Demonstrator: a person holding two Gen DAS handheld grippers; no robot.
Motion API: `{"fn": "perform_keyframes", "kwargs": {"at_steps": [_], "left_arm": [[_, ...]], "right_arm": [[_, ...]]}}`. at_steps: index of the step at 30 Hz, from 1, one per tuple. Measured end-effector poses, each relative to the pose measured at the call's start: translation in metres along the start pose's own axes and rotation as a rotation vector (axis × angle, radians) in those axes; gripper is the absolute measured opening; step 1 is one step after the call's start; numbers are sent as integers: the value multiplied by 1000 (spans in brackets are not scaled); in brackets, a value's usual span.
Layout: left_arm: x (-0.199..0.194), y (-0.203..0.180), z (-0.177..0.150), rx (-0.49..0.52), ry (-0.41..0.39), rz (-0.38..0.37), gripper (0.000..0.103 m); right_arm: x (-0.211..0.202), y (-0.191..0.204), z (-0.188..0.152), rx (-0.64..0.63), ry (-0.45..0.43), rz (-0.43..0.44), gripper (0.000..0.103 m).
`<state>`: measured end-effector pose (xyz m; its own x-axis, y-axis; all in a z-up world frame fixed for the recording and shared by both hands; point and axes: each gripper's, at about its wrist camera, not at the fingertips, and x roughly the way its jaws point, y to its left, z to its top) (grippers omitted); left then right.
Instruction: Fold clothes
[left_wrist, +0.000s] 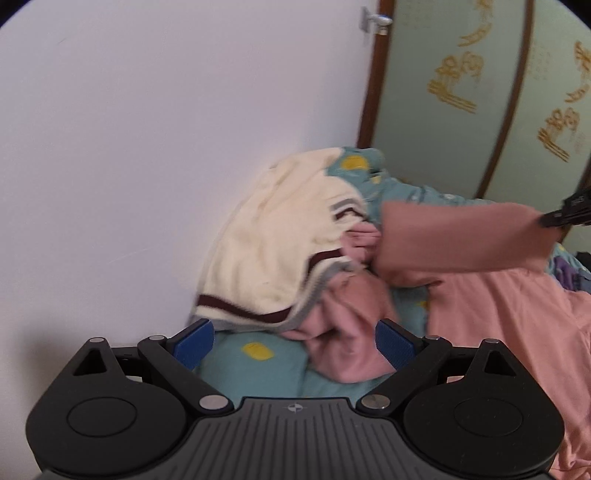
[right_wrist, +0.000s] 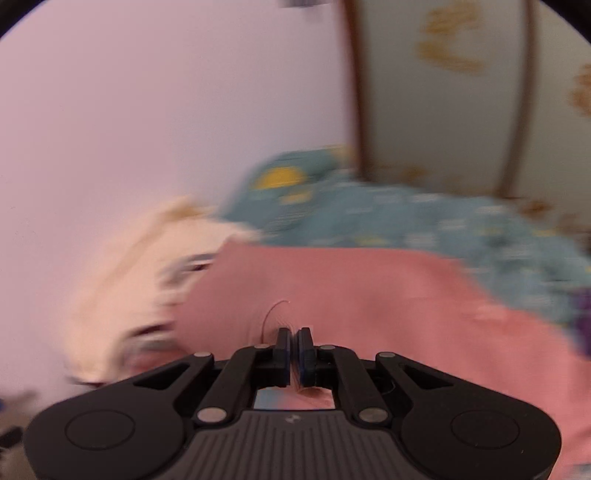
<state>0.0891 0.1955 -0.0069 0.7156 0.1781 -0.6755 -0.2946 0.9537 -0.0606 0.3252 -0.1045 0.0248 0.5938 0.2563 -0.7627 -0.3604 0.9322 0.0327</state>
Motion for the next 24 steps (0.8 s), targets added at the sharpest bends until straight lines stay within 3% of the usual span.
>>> {"fn": "perform_keyframes", "kwargs": {"at_steps": [4,8,15,17,19,24], "left_arm": [[5,-39,2,43,-1,-27,95],[20,-81,3,101,17,-28,95],[51,-123,0,161,58,-20,95],[58,-130,-1,174,71,-22,95],[65,-137,-2,191,82,-26,95],[71,-146,-9,231,92,-30,95]], "right_arm": [[-4,-91,1,36,38,-216,3],[13,-155,-9,75,100,-291,3],[78,-228,-30,161,171,-352,5],[94,-238,-40,185,189,-354,17],[102,-254,-51,216,205,-377,40],[68,-295,-72,290,172,-404,43]]}}
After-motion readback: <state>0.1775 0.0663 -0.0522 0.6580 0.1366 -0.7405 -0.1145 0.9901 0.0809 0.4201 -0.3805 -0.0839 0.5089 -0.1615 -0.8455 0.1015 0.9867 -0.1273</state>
